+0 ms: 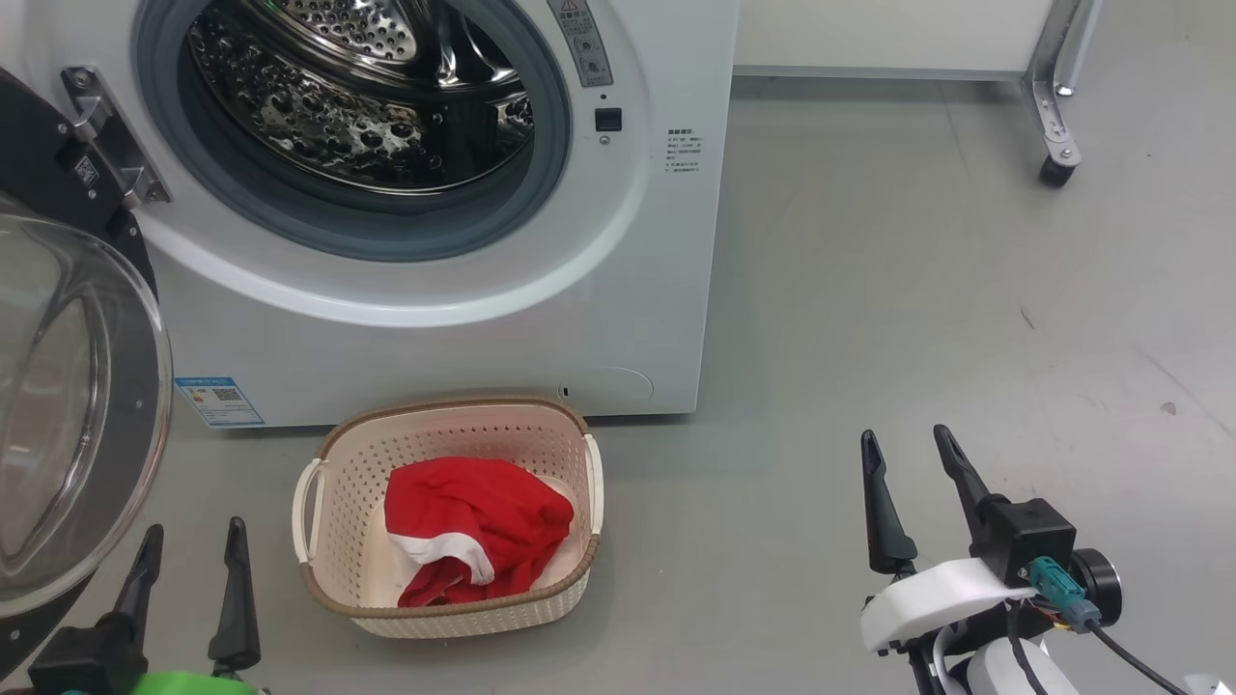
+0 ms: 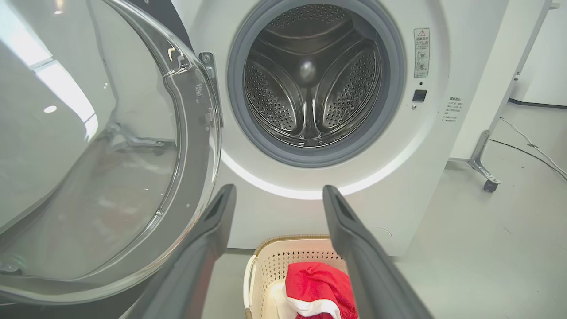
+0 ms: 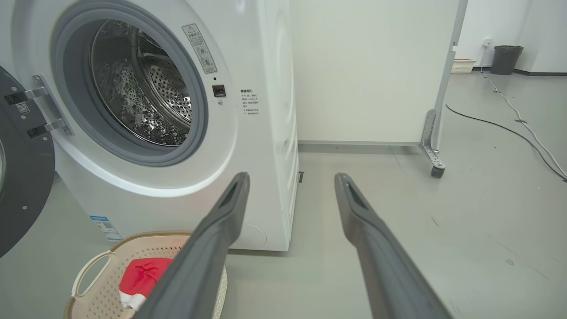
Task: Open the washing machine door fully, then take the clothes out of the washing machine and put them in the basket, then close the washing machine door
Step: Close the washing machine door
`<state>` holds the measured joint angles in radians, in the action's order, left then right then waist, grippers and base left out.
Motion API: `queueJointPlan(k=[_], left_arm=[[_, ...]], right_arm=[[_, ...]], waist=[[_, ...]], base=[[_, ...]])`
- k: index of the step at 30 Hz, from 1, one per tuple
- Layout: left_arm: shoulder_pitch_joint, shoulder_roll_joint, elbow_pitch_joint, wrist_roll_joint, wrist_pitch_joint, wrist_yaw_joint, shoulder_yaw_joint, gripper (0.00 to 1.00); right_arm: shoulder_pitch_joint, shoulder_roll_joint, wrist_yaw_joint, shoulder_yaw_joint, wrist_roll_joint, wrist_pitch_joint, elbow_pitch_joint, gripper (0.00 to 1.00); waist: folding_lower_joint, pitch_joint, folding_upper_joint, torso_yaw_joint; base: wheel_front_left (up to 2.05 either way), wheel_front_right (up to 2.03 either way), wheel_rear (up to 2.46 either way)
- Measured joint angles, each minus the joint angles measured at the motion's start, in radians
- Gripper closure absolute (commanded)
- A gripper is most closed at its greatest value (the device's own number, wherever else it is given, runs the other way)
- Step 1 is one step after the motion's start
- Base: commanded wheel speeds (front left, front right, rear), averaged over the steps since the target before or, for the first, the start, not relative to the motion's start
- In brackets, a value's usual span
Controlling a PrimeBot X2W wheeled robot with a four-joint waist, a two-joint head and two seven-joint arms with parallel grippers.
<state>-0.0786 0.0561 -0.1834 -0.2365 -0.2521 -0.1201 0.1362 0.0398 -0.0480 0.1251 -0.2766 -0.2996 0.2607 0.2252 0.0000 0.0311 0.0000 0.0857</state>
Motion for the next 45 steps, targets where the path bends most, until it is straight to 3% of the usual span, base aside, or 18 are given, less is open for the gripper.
queueJointPlan(k=[12, 33, 45], left_arm=[[0.002, -0.003, -0.050, 0.004, 0.000, -0.001, -0.019, 0.00], [0.003, -0.008, -0.133, 0.001, 0.000, -0.001, -0.003, 0.00], [0.001, -0.012, -0.127, -0.022, 0.000, 0.002, 0.076, 0.00]], right_arm=[[-0.008, 0.001, -0.009, -0.009, 0.000, 0.000, 0.001, 0.00], [-0.007, 0.001, -0.036, -0.058, -0.005, 0.000, 0.041, 0.00], [0.045, 0.000, -0.054, -0.149, -0.005, 0.000, 0.069, 0.00]], waist=[[0.0000, 0.000, 0.0000, 0.090], [0.0000, -0.014, 0.0000, 0.344], [0.0000, 0.006, 0.0000, 0.431]], base=[[0.00, 0.00, 0.00], [0.00, 0.00, 0.00], [0.00, 0.00, 0.00]])
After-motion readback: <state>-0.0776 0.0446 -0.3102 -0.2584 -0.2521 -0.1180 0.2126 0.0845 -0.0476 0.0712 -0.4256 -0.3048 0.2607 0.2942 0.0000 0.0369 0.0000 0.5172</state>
